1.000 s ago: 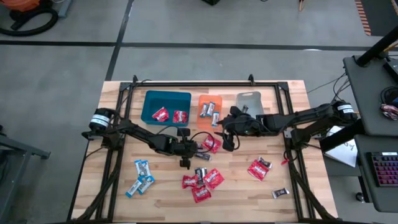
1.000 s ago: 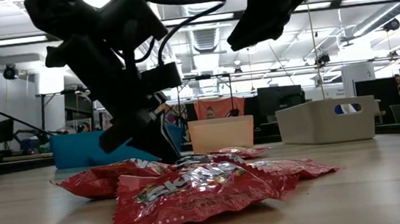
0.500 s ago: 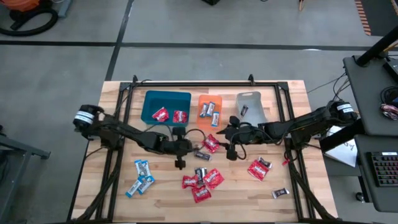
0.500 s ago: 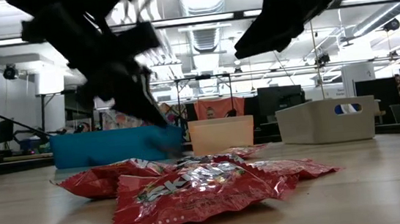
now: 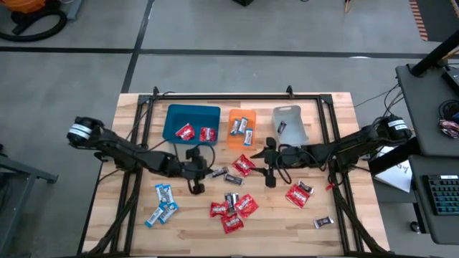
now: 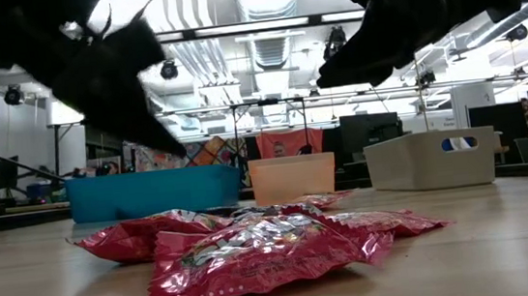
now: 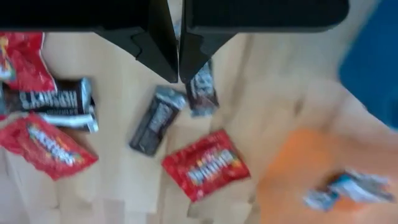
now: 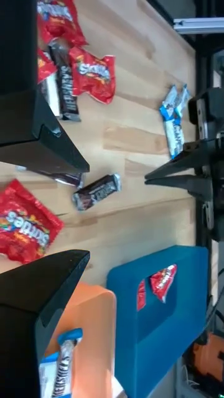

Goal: Sort candy
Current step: Put the brown chocolate bar into the gray bin

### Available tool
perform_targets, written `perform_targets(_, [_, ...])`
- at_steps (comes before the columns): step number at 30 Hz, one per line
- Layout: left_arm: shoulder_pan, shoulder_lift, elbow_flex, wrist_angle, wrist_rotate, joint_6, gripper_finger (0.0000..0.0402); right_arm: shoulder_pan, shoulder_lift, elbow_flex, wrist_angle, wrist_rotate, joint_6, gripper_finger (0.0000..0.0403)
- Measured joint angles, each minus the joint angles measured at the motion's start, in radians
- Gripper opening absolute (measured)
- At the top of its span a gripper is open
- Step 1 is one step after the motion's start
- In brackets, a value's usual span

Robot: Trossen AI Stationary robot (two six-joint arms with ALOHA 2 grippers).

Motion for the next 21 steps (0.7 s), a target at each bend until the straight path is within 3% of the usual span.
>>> perform_targets(7, [-0.004,0.118,-0.113,0.331,-0.014,-0.046,0.0041,0.0,0.001,-0.001,0.001,0.008,0.001,0.0206])
perform_targets(17, [-0.006,0.328,-0.056,0.354,-0.101,-0.092,0.0165,0.0,0.001,-0.003,0.001,0.007,0.006,0.0206])
perform_targets(21, [-0.006,0.387,-0.04,0.373,-0.121,-0.096,0.0197,0.0,0.001,-0.003,0.0,0.007,0.015,0.0206])
